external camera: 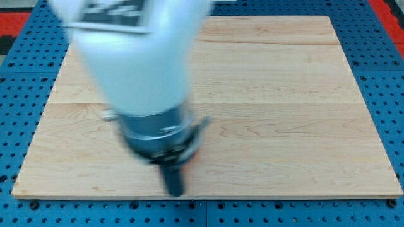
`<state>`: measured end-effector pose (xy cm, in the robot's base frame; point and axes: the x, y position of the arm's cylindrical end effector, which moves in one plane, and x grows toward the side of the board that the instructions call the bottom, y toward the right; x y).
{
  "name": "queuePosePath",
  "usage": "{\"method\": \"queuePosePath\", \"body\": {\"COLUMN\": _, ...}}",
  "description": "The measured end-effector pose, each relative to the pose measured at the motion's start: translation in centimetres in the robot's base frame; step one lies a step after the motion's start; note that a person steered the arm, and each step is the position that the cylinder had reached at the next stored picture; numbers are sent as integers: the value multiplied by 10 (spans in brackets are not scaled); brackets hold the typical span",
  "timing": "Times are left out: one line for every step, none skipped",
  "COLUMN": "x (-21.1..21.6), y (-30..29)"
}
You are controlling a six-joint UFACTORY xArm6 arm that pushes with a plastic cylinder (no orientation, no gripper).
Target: Move the red star horizontally to the right of the blue triangle
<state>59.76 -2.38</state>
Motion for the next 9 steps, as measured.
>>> {"method": "queuePosePath", "body": {"x": -88, "y": -11}}
{"method": "queuePosePath", "body": {"x": -112, "y": 1}}
{"method": "queuePosePath", "body": {"x": -92, "y": -14}}
{"method": "queuePosePath", "body": {"x": -113, "y": -71}}
{"method": "queuePosePath", "body": {"x": -160, "y": -51}}
{"method": "queuePosePath", "body": {"x": -219, "y": 1}}
{"method": "queuePosePath", "body": {"x": -279, "y": -3}}
{"method": "queuePosePath", "body": {"x": -283, "y": -65}}
{"method": "queuePosePath", "body": {"x": -318, "y": -35}}
